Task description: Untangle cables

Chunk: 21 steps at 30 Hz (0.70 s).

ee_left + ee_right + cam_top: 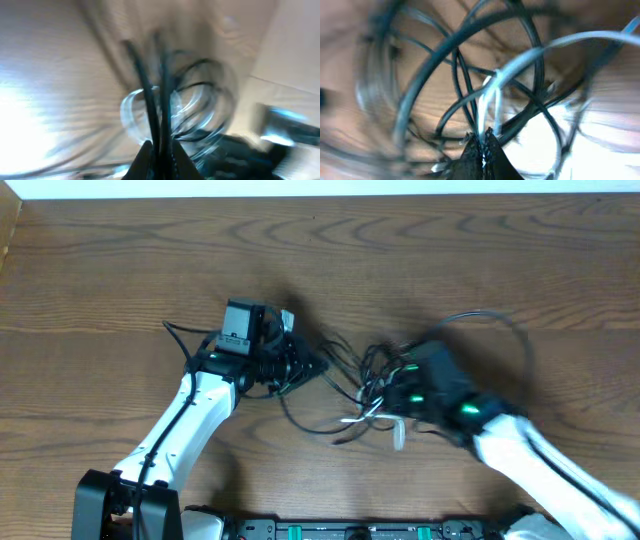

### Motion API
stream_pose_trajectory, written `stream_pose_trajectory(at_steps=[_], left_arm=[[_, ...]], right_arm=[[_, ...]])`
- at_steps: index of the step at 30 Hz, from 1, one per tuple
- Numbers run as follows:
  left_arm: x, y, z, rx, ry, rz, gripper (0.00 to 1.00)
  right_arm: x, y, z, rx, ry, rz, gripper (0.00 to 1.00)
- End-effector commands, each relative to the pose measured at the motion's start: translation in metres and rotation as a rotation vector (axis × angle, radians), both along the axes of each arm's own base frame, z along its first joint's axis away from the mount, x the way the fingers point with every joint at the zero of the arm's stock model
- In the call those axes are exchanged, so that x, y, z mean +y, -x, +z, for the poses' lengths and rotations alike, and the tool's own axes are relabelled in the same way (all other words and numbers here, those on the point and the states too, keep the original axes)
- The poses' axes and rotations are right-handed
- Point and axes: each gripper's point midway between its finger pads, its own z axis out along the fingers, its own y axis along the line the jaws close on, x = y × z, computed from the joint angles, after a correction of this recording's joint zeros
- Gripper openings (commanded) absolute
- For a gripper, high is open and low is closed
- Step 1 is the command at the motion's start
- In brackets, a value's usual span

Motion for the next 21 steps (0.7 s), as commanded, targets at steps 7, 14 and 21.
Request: stream_pose_trajectory(at_steps=[7, 14, 21], left_arm=[[0.036, -0.003, -0.028, 0.011, -0.243, 0.087, 0.08], [0.033, -0.002, -0.026, 0.015, -0.223, 0.08, 0.08], [0.027, 0.001, -0.023, 0.024, -0.185, 0.06, 0.08]], right_arm=[[-0.109, 0.011, 0.129, -0.448, -0.031, -0.228, 0.01], [-0.114, 0.041, 0.136, -0.465, -0.065, -0.232, 0.07], [-0.075, 0.052, 0.105, -0.259, -0.227, -0.085, 0.22]])
